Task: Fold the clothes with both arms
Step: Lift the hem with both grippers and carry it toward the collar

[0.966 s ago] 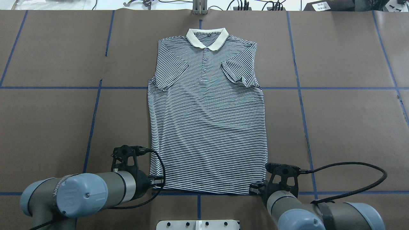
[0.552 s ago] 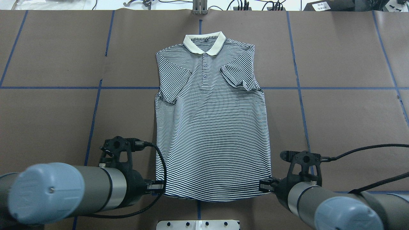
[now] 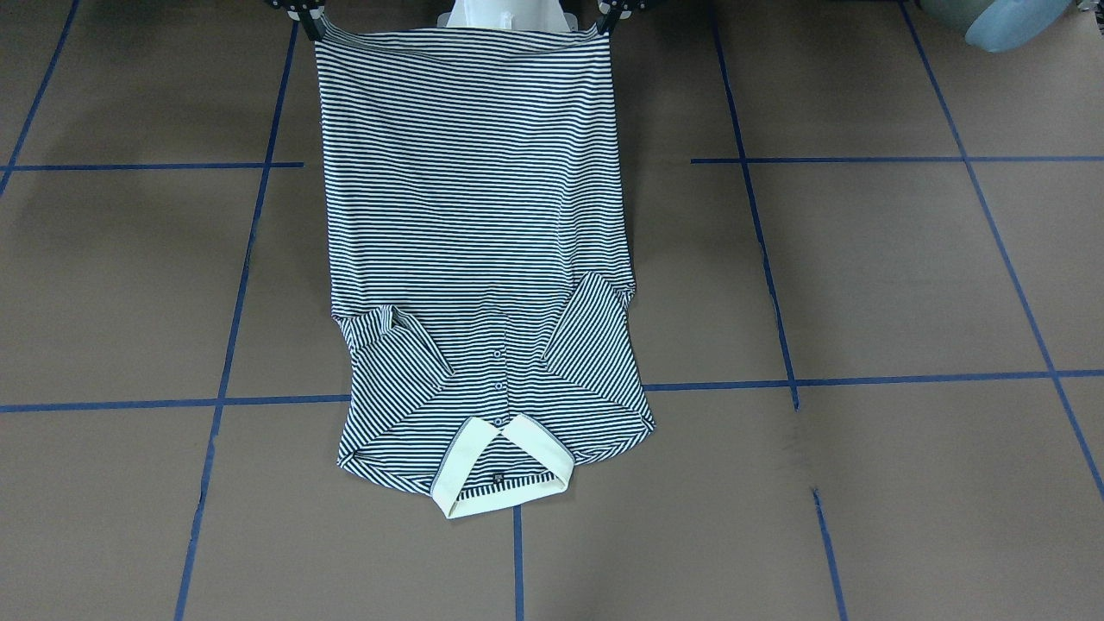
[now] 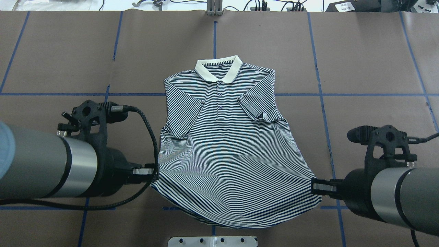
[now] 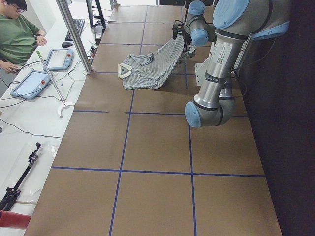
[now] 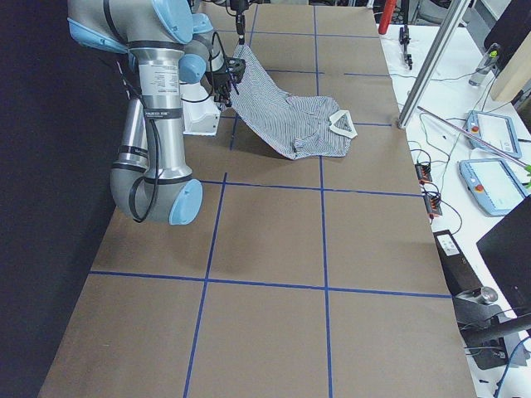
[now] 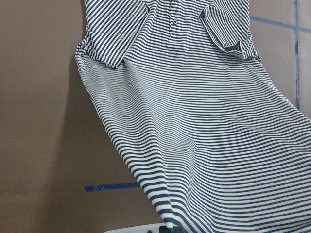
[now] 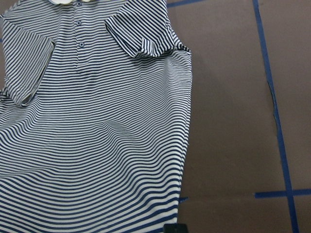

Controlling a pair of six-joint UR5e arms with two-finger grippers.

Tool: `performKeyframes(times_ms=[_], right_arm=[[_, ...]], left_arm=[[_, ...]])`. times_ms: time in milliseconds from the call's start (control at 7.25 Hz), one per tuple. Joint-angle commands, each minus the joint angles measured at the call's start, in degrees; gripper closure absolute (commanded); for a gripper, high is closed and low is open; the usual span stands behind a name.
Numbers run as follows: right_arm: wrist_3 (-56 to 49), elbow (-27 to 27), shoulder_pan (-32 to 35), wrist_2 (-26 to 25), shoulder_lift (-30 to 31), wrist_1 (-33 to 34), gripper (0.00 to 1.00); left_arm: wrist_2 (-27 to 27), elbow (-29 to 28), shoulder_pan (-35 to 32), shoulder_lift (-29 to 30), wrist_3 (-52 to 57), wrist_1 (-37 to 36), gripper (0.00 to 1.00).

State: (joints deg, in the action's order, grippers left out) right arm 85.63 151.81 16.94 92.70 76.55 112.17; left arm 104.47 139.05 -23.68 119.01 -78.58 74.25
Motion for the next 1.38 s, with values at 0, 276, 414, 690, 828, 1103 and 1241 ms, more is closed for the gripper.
performKeyframes(times_ms=[0,276,414,690,828,1103,1241], right_arm=[[-6.9,-9.6,12.4,5.3,-10.4,2.1,1.0],[-12.6,-21.8,22.0,10.0,-15.2,-1.1,1.0],[-13.5,-28.9,24.3,9.9,-15.8,-7.6,1.0],[-13.6,-42.7,27.4,9.9,-18.3,-19.9,1.0],[-13.6,-49.9,28.1,9.7,-20.9,-22.6,1.0],[-13.8,-64.4,29.9,9.3,-24.4,-33.6,1.0],[-13.8,-72.7,30.4,9.2,-26.8,-40.0,1.0]], left_arm=[[0.3,-9.3,-8.6,3.8,6.8,0.0,1.0],[0.4,-16.8,-15.6,6.3,13.2,1.4,1.0],[0.4,-21.2,-18.6,6.4,16.1,5.3,1.0],[-1.2,-32.6,-21.7,7.9,18.5,14.7,1.0],[-2.2,-37.8,-22.5,8.9,19.2,18.6,1.0],[-4.9,-48.4,-23.0,10.6,19.3,27.7,1.0],[-5.0,-54.1,-23.0,12.0,19.4,31.4,1.0]])
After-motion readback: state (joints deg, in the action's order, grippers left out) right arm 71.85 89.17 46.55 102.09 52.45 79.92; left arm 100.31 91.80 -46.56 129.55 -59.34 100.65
